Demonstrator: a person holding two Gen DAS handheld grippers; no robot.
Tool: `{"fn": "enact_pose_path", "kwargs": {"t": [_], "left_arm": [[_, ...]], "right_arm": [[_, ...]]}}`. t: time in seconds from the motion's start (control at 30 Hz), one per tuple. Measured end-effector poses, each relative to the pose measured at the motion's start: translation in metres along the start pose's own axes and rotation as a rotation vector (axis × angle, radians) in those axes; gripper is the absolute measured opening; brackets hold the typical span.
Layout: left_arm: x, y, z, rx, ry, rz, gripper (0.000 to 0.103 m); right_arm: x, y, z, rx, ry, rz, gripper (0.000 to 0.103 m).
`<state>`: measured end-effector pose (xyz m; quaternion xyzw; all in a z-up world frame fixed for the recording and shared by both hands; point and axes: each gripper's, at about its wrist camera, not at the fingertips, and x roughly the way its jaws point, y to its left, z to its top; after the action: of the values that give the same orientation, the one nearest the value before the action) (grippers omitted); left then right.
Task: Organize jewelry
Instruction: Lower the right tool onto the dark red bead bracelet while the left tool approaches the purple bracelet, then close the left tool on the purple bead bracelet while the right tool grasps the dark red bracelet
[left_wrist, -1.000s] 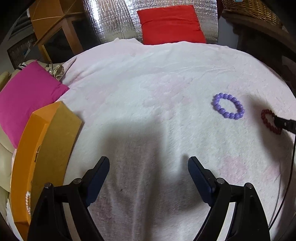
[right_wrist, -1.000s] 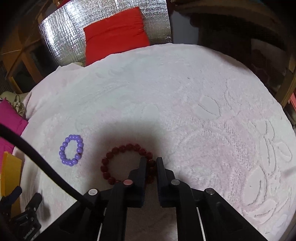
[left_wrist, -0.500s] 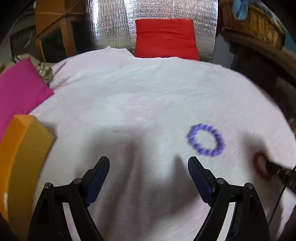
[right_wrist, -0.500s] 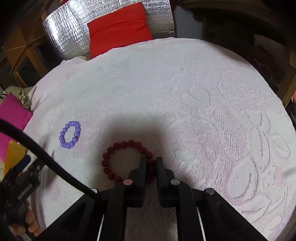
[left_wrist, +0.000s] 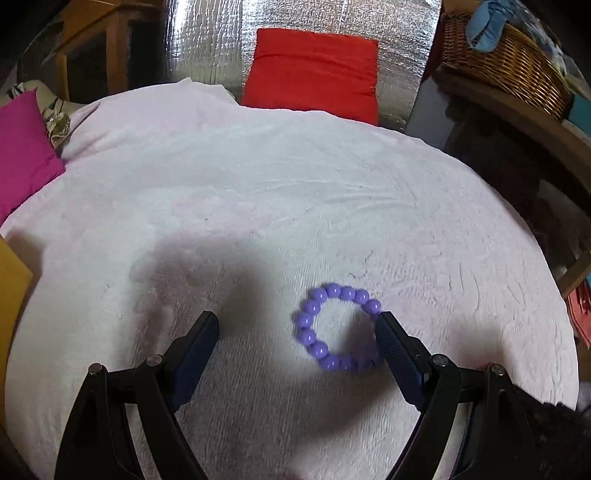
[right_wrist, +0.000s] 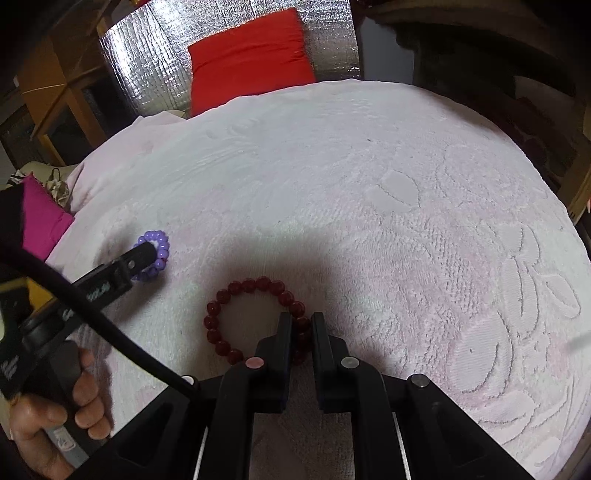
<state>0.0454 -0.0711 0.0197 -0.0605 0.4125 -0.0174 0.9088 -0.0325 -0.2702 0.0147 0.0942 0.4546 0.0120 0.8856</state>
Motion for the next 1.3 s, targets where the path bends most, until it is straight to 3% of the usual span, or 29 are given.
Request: {"fn": "enact_pose_path", "kwargs": {"t": [0.2,0.27,0.33,0.37,0.4,0.43,0.63,0.87,1.2,1.27,1.3], "left_arm": [[0.001,-0.005,-0.002,0.032,-0.002,0.0,0.087],[-0.002,-0.005,-0.003,0.032,-0.008,-0.016,0.079],[-0.005,-0.002,-0.003,0.033,-0.016,-0.008,0.049],[-0.006,-0.001,-0.004,0.04,-0.02,-0.006,0.041],[-0.006,-0.001,-0.004,0.042,-0.019,-0.015,0.025],[-0.007,0.0,-0.005,0.045,-0.015,-0.045,0.015],[-0.014,0.004,-0.009,0.083,0.007,-0.082,0.009],[-0.033,0.011,-0.019,0.125,0.058,-0.146,0.009],[-0.052,0.036,-0.035,0.204,0.077,-0.128,0.01],[-0.051,0.042,-0.035,0.199,0.082,-0.109,0.013],[-0.05,0.043,-0.035,0.195,0.085,-0.111,0.02]], "right_arm": [[-0.005,-0.002,-0.006,-0.02,-0.007,0.015,0.012],[-0.006,-0.003,-0.005,-0.014,-0.004,0.019,0.012],[-0.006,-0.003,-0.005,-0.012,-0.001,0.018,0.012],[-0.007,-0.003,-0.005,-0.014,0.0,0.016,0.012],[-0.007,-0.003,-0.005,-0.015,0.001,0.015,0.012],[-0.007,-0.003,-0.003,-0.015,0.002,0.014,0.012],[-0.005,0.0,0.002,0.005,0.009,0.002,0.011],[-0.003,0.005,0.008,0.033,0.01,-0.005,0.011],[-0.001,0.035,0.017,0.055,-0.001,0.078,0.011],[0.007,0.043,0.016,0.04,0.021,0.066,0.011],[0.009,0.046,0.014,0.032,0.024,0.056,0.011]]}}
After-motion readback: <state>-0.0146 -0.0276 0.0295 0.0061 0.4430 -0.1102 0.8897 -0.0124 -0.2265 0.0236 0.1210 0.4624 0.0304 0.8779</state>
